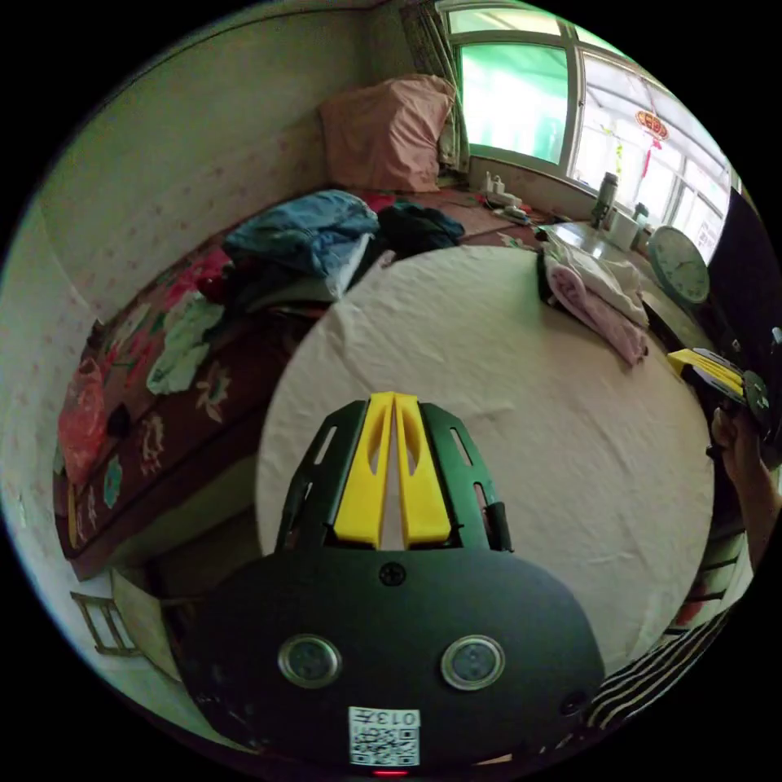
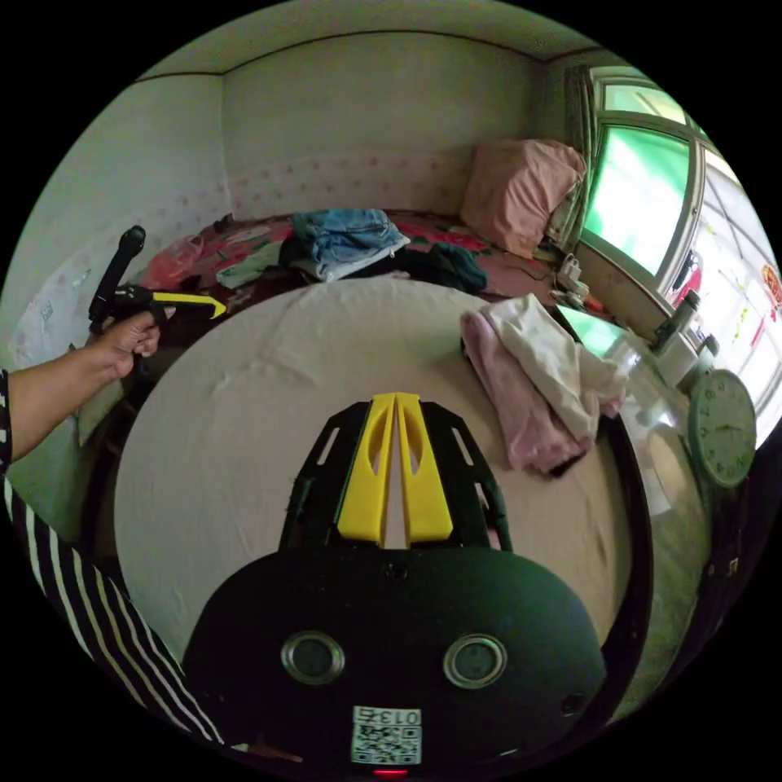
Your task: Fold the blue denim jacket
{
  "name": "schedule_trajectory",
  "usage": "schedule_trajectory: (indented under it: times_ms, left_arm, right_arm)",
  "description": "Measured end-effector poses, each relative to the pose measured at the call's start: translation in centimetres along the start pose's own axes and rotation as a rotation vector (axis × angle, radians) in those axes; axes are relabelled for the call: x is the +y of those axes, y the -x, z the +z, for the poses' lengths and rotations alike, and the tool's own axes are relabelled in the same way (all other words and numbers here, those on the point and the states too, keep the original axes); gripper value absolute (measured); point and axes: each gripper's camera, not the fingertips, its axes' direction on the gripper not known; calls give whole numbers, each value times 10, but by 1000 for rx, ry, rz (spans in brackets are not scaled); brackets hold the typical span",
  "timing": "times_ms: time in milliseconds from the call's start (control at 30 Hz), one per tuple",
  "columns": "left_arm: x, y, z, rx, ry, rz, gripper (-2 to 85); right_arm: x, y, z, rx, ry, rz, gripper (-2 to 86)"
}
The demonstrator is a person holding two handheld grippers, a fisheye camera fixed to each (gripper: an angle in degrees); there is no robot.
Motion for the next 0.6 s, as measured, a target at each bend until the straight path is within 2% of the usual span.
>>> schedule_trajectory:
  times_ms: [100, 167, 267, 367, 533, 600]
  left_arm:
    - [-38, 70, 10, -27, -85, 27, 25]
    - [-78, 118, 29, 14, -135, 70, 74]
    - [-125, 160, 56, 54, -119, 151, 118]
    - [-156, 177, 73, 18, -119, 275, 128]
    - [-187, 176, 93, -12, -106, 500, 128]
    - [-196, 184, 96, -22, -116, 524, 113]
  right_arm:
    - [-59, 32, 37, 7, -31, 39, 12]
    - [-92, 54, 61, 12, -40, 73, 24]
    - [-150, 88, 107, -23, -76, 160, 70]
    - [-215, 123, 159, -57, -74, 181, 86]
    - [-321, 178, 245, -71, 41, 49, 107]
    - [-345, 185, 267, -83, 82, 34, 107]
